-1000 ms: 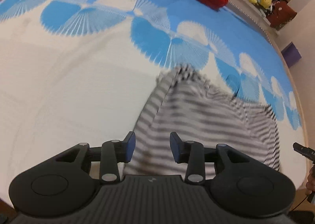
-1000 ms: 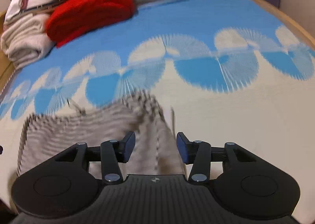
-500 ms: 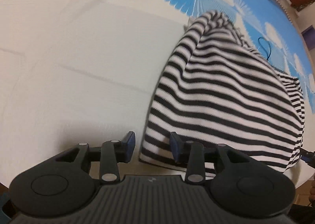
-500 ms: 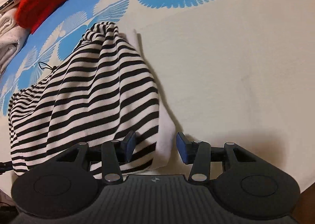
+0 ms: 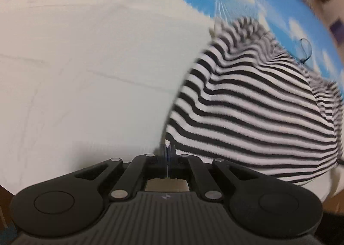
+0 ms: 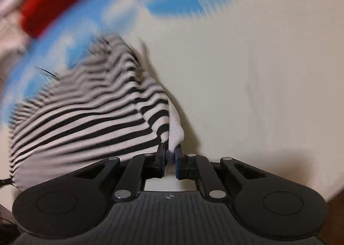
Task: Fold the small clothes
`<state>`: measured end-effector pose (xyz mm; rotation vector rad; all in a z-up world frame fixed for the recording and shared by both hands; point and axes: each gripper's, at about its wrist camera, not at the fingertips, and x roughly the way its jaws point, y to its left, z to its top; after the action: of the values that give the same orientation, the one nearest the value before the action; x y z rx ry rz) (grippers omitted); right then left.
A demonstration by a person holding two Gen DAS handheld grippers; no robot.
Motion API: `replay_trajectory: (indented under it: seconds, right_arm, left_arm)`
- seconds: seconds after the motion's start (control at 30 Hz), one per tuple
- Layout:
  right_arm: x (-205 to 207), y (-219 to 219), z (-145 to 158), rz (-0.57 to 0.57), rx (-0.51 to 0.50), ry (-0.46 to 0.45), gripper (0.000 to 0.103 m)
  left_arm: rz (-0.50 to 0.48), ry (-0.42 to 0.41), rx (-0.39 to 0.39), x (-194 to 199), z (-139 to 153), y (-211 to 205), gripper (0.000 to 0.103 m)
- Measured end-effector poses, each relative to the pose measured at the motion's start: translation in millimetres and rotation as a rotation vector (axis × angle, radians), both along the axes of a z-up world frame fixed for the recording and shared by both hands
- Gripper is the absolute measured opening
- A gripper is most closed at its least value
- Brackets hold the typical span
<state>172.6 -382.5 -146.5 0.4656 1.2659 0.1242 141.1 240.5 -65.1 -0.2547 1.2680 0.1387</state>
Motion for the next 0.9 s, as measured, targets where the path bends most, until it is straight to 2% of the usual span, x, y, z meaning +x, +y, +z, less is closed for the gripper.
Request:
replay_trajectory:
  seconds: [0.07, 0.13, 0.17, 0.2, 0.23, 0.3, 0.4, 0.47, 0.5, 0.6, 0.73, 0.83, 0.9]
  right_arm:
    - [0.4, 9.1, 1.8, 0.038, -0.038, -0.017, 0.008]
    - [1.6, 12.6, 5.9, 0.036, -0.049, -0.027, 0.010]
    - [0.4, 12.3, 8.6, 0.025, -0.060, -0.034, 0.013]
    - [-0.8, 11.0, 14.8, 0.011, -0.097, -0.062, 0.014]
    - [-4.8, 11.8, 22.9, 0.002, -0.142, -0.099, 0.017]
    - [-3.2, 14.2, 33.5, 0.006, -0.176, -0.187, 0.020]
    - [2.7, 20.1, 38.9, 0.032, -0.046, -0.247, 0.021]
    - [8.9, 32.4, 33.8, 0.082, 0.018, -0.226, 0.028]
    - [13.3, 42.4, 27.0, 0.126, 0.016, -0.190, 0.032]
    - [16.4, 65.5, -1.7, 0.237, -0.151, -0.032, 0.034]
    - [20.1, 69.5, 2.2, 0.216, -0.158, -0.042, 0.036]
    - [20.7, 73.3, 5.9, 0.213, -0.171, -0.048, 0.036]
    - [20.9, 73.8, 14.4, 0.208, -0.191, -0.090, 0.036]
  left_arm:
    - [-0.013, 0.014, 0.014, 1.0, -0.2, -5.4, 0.004]
    - [-0.018, -0.028, 0.062, 0.3, 8.9, -10.2, 0.008]
    - [-0.020, -0.064, 0.077, 0.8, 14.6, -12.2, 0.018]
    - [-0.021, -0.111, 0.073, -0.2, 20.5, -13.5, 0.023]
    - [-0.021, -0.152, 0.056, -1.5, 25.9, -14.7, 0.029]
    - [-0.040, -0.229, -0.011, 0.6, 34.4, -22.6, 0.029]
    - [-0.107, -0.275, -0.082, 8.2, 39.0, -44.5, 0.029]
    - [-0.166, -0.279, -0.105, 17.3, 37.4, -68.9, 0.030]
    - [-0.188, -0.277, -0.109, 21.4, 35.9, -78.2, 0.031]
    - [-0.232, -0.267, -0.121, 39.2, 28.8, -110.3, 0.031]
    - [-0.234, -0.258, -0.110, 65.7, 15.4, -140.8, 0.031]
    - [-0.163, -0.163, 0.011, 93.1, -15.9, -148.0, 0.031]
    - [-0.098, -0.145, 0.031, 104.3, -26.0, -145.3, 0.031]
